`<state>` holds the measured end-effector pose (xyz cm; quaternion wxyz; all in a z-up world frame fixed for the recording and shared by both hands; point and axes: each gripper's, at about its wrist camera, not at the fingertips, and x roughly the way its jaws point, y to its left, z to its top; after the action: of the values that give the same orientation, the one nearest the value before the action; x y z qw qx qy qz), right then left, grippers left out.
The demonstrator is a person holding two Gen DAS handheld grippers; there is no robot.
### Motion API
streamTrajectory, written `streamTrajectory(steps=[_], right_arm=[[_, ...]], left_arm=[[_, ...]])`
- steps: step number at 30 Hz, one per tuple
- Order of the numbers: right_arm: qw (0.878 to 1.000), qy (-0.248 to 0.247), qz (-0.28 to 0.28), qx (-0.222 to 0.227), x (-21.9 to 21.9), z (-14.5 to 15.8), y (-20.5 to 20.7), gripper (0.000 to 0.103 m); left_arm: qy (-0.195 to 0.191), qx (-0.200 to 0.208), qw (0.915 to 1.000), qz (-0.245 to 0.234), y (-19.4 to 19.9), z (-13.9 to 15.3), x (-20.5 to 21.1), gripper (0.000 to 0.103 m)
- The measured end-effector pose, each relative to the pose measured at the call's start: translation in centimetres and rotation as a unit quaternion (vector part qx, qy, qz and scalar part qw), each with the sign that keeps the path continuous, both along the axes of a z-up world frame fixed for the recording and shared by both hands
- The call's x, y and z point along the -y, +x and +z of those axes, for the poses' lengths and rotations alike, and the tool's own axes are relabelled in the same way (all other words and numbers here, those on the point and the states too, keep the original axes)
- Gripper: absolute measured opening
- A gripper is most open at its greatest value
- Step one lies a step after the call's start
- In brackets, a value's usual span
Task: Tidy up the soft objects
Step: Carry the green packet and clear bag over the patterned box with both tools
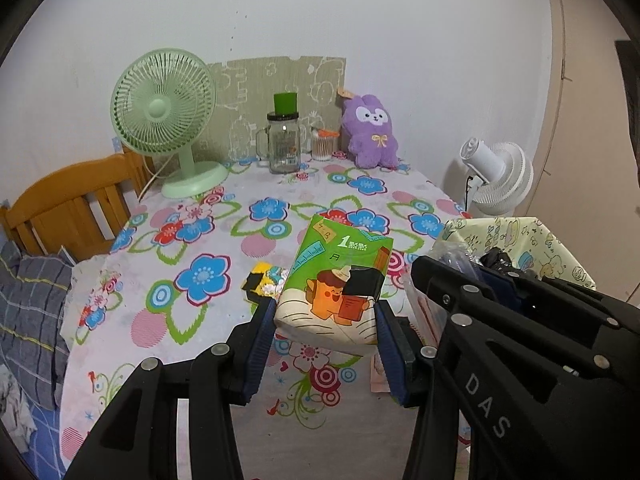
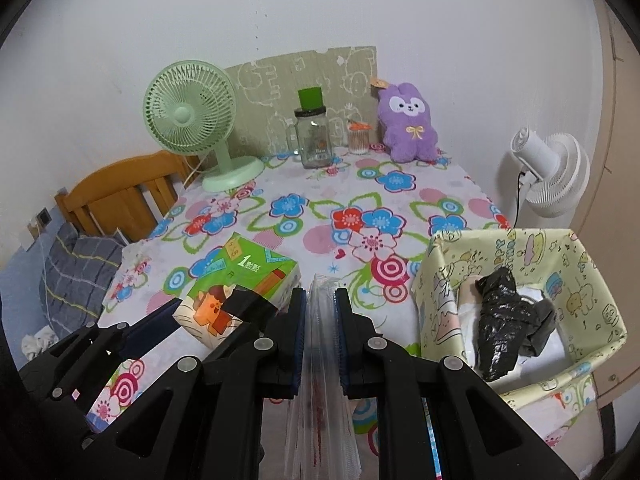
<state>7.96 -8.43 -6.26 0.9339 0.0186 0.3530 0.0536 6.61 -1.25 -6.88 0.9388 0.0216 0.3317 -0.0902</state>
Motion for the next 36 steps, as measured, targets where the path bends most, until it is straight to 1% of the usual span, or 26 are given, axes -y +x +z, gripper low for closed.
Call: streamTrajectory(steps=[4,14,25,36], right_arm=[[1.0,0.0,0.001,0.01,0.3,0.9,-0.2,0.017],[1.0,0.002,-0.007,0.017,2.1,2.1,-0.2,0.016],[1.0,-0.008,-0.016,0.023,4.7,3.0,0.2,0.016],[0.999,-0.015,-0.041,0.033,7.9,3.8,0.6,0.016]], left_arm=[[-0.001,0.008,1.0,-0.004,-0.4,0.8,0.4,0.05],[0.0,0.014,0.9997,-0.018,-0.2,1.9,2.4,0.051],[0.002,0.019,0.9993,-0.031,0.4,2.4,5.1,0.051],[0.006,0.026,0.9981,-0.055,1.3,2.9,8.2,0.051]])
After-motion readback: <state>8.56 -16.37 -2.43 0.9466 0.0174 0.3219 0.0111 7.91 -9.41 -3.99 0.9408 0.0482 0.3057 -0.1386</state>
